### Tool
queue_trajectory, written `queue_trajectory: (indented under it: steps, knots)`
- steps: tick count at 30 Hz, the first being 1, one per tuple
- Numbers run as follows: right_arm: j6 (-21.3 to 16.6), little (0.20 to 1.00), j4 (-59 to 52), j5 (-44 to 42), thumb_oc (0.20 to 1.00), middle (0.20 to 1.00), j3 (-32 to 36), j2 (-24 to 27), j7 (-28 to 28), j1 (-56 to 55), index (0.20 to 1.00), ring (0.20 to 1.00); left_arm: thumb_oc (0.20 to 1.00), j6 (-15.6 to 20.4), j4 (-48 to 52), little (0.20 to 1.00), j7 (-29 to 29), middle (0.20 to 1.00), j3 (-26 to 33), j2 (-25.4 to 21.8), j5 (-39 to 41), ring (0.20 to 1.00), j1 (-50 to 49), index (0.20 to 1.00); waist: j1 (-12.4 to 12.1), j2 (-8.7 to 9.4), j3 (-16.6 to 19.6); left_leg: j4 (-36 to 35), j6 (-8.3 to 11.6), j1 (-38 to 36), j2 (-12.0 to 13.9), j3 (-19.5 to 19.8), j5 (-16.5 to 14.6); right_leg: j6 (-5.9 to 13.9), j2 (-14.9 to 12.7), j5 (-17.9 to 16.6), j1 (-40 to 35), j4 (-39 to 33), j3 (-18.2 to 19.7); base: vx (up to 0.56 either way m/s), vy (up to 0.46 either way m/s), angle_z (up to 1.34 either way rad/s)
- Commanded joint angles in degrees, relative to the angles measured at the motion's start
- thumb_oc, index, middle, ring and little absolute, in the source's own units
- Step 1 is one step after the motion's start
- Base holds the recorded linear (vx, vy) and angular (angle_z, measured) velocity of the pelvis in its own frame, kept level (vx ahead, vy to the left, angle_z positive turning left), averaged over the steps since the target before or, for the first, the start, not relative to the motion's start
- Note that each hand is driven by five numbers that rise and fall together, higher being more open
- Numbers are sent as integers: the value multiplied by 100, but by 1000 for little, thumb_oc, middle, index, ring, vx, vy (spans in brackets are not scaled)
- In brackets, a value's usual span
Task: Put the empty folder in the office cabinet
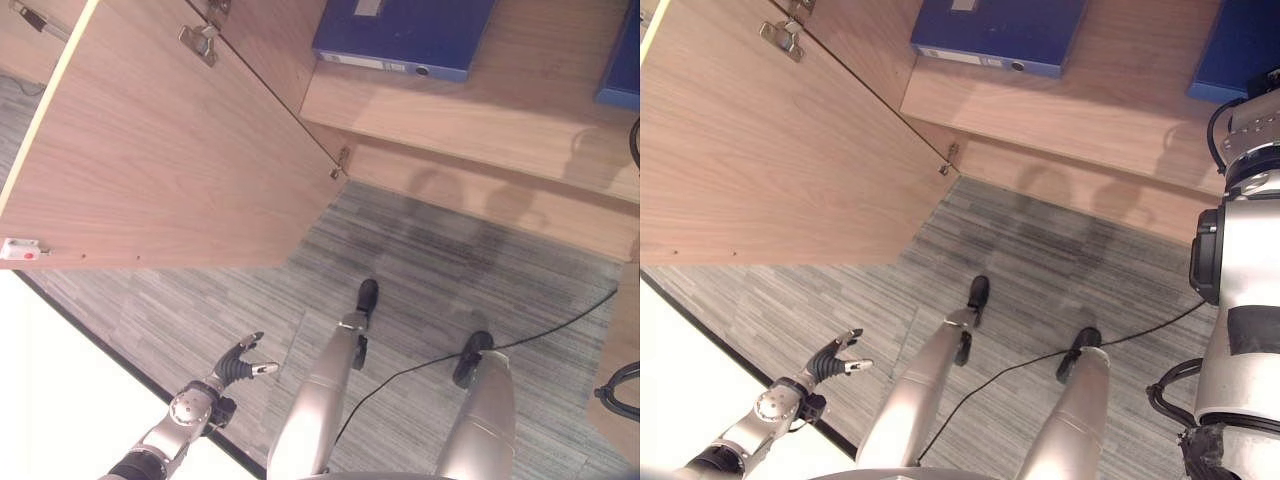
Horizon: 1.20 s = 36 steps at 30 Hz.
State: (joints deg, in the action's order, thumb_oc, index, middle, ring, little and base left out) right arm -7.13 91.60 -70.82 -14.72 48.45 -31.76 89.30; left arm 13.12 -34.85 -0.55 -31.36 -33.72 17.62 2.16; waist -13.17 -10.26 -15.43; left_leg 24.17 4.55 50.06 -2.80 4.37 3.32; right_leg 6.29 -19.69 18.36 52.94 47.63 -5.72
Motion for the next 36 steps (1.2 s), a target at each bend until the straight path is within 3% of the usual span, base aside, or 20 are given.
queue_trajectory:
  steps: [1,3,4,6,8,9,11,12,14,17,22,24,25,28,30,36]
  knots:
    - [-661,1000,-1192,-25,1000,1000,22,328,594,-98,1000,1000,1000,46,-200,1000,65,1000,240,14,146,1000,78,1000,-24,-88,-190,51,68,-583,142,207,-1067,167,223,106,-908,-331,8,-17,10,-5]
    - [-887,1000,-1459,-279,1000,1000,508,69,769,-624,1000,1000,1000,50,-233,1000,44,1000,324,44,198,1000,138,1000,36,-76,-278,-7,69,-702,164,200,-1065,178,275,78,-1054,-431,13,-77,21,-8]
    - [-967,1000,-1615,-365,1000,1000,713,-73,885,-929,1000,1000,1000,52,-272,1000,16,1000,365,31,225,1000,152,1000,33,-67,-343,-83,56,-725,201,183,-871,154,292,-123,-1084,-545,-57,-40,1,-9]
    - [-1110,1000,-1799,-495,1000,1000,920,-301,1066,-1236,1000,1000,1000,59,-351,1000,-7,1000,402,70,238,1000,220,1000,87,-25,-367,-92,77,-832,208,203,-1011,185,328,-17,-1212,-593,-31,-35,0,-11]
    - [-1222,1000,-1927,-581,1000,1000,1109,-432,1175,-1507,1000,1000,1000,54,-389,1000,-41,1000,426,52,245,1000,212,1000,84,-26,-428,-175,66,-858,246,199,-822,165,346,-210,-1235,-703,-112,-123,26,-17]
    - [-1490,1000,-2409,-768,1000,1000,1475,-848,1475,-2069,1000,1000,1000,35,-519,1000,-102,1000,555,111,307,1000,231,1000,157,22,-488,-323,83,-1008,289,206,-773,180,406,-283,-1390,-890,-153,-39,1,-14]
    - [-1607,1000,-2719,-793,1000,1000,1627,-1079,1576,-2393,1000,1000,1000,37,-583,1000,-122,1000,613,134,305,1000,220,1000,201,58,-514,-378,84,-1075,305,206,-744,182,429,-309,-1469,-966,-168,-34,6,-3]
    - [-1833,1000,-3157,-774,1000,1000,1794,-1430,1795,-2779,1000,1000,1000,16,-707,1000,-156,1000,715,216,282,1000,217,1000,263,101,-548,-488,91,-1179,332,209,-709,185,464,-363,-1586,-1102,-192,-21,7,-6]
    - [-1926,1000,-3439,-699,1000,1000,1857,-1604,1858,-3006,1000,1000,1000,34,-765,1000,-154,1000,776,235,292,1000,170,1000,301,128,-564,-548,93,-1250,352,220,-675,186,479,-401,-1661,-1180,-198,-29,21,-13]
    - [-2189,1000,-4465,-436,1000,1000,1952,-2265,2064,-3828,1000,1000,1000,11,-991,1000,-160,1000,928,377,207,1000,59,1000,458,258,-612,-740,98,-1527,416,193,-608,191,542,-539,-1915,-1468,-218,-26,43,-10]
    - [-2110,1000,-5625,419,1000,1000,1678,-2896,2135,-5179,1000,1000,1000,-27,-1196,1000,-149,1000,1211,581,207,1000,-146,1000,685,459,-653,-855,103,-1911,503,174,-585,183,619,-693,-2355,-1825,-216,-7,30,-10]
    - [-2108,1000,-5657,442,1000,1000,1675,-2909,2110,-5204,1000,1000,1000,-23,-1198,1000,-149,1000,1212,580,206,1000,-158,1000,691,457,-658,-867,103,-1935,506,178,-581,184,621,-699,-2384,-1841,-223,12,18,-10]
    - [-1930,1000,-6304,1189,1000,1000,1382,-3109,2207,-6225,1000,1000,1000,-4,-1280,1000,-146,1000,1392,708,110,1000,-250,1000,841,577,-623,-1084,126,-2269,571,159,-528,195,649,-834,-2714,-2145,-259,34,35,-10]
    - [-1777,1000,-6650,1694,1000,1000,1219,-3111,2327,-6808,1000,1000,1000,18,-1294,1000,-172,1000,1518,763,28,1000,-339,1000,926,646,-559,-1261,130,-2489,625,162,-442,212,675,-974,-2949,-2387,-303,26,26,-7]
    - [-1525,1000,-6899,2452,1000,1000,894,-2914,2560,-7420,1000,1000,1000,57,-1331,1000,-267,1000,1641,794,-106,1000,-443,1000,1000,786,-454,-1479,154,-2872,738,151,-413,264,677,-1059,-3338,-2627,-374,54,19,-5]
    - [-1221,1000,-7030,3238,1000,1000,550,-2676,3017,-8179,1000,1000,1000,116,-1548,1000,-391,1000,1831,817,-420,1000,-590,1000,1030,950,-127,-1874,198,-3500,886,162,-290,306,746,-1261,-4040,-3240,-564,21,-1,-4]
